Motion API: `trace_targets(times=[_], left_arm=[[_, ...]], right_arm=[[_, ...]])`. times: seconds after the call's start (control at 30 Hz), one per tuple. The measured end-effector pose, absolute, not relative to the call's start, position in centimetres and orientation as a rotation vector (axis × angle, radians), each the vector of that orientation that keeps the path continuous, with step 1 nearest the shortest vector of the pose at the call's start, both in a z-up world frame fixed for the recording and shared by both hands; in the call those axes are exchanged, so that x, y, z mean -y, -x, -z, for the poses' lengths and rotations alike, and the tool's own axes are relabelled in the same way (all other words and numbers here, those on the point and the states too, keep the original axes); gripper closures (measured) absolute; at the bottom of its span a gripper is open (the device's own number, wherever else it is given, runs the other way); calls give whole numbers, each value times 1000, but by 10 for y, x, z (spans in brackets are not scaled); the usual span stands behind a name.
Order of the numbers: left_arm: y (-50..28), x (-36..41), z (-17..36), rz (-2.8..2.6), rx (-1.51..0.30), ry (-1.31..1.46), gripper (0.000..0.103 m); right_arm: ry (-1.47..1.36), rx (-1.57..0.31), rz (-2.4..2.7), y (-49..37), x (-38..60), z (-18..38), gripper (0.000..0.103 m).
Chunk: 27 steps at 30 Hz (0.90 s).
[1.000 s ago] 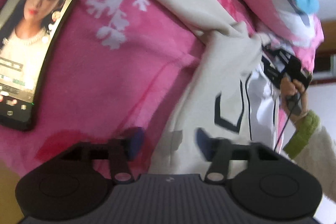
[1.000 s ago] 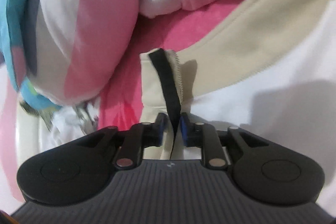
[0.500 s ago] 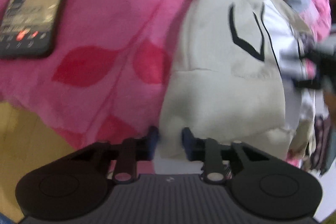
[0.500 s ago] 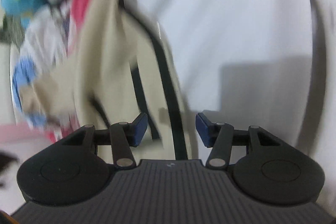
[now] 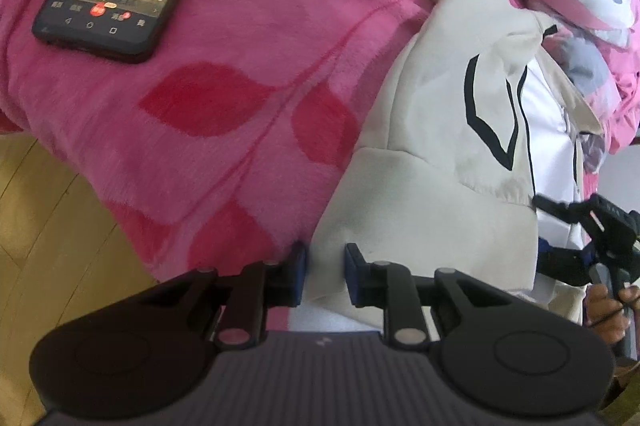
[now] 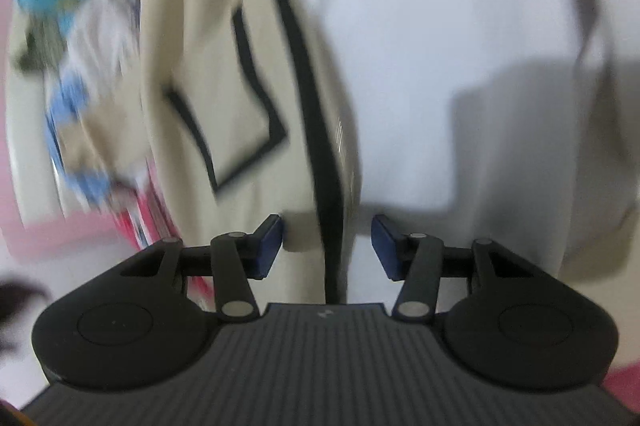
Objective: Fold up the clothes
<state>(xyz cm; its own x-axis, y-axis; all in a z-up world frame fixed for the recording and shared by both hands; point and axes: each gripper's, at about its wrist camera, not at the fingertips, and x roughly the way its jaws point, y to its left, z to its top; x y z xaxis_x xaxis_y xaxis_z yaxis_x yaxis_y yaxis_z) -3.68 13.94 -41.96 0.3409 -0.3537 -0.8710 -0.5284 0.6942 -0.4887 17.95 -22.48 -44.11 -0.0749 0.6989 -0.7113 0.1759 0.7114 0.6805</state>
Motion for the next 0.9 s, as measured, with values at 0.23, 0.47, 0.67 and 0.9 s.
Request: trace_targets(times=[0.23,0.47,0.67,0.9], left_arm=[[40,-137,419,-173,-1243,860,80],[43,-137,415,-201,-1239,857,80],[43,-136,415,-206,-1234,854,80],[41,-135,416,-198,-1230,841,80]], right_arm=[[-899,-1598,-624,-183,201,448,53],[-1056,-1486,-927,-186,236,407,53],[-947,-1579,-679,-175,273,443,52],[-638,-1626,-598,-161,246,457,78]])
